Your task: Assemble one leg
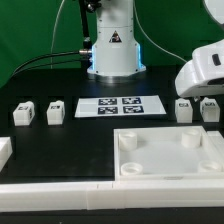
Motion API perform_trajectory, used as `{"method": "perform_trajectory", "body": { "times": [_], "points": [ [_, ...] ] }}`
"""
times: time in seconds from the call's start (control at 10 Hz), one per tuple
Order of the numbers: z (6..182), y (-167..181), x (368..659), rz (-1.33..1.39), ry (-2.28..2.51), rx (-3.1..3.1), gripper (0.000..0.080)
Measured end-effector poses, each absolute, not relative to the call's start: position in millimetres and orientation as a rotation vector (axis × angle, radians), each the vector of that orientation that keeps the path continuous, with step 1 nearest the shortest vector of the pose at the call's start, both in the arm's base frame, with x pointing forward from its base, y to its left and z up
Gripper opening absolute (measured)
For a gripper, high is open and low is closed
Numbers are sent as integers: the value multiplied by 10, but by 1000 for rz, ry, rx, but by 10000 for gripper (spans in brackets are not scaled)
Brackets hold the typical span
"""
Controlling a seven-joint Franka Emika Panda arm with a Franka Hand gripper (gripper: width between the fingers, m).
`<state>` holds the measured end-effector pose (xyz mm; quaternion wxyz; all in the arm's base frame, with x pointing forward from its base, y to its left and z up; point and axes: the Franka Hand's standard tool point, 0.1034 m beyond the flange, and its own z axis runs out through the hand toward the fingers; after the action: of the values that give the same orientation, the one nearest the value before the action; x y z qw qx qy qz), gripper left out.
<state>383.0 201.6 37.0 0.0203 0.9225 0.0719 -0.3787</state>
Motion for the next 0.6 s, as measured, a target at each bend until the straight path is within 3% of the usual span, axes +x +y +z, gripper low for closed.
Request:
{"method": "perform_trajectory", "body": {
  "times": [0.2,0.6],
  "points": [
    [275,1992,3804,-1177,220,2867,649],
    [252,1985,3797,-1389,220,2750,649]
  ]
}}
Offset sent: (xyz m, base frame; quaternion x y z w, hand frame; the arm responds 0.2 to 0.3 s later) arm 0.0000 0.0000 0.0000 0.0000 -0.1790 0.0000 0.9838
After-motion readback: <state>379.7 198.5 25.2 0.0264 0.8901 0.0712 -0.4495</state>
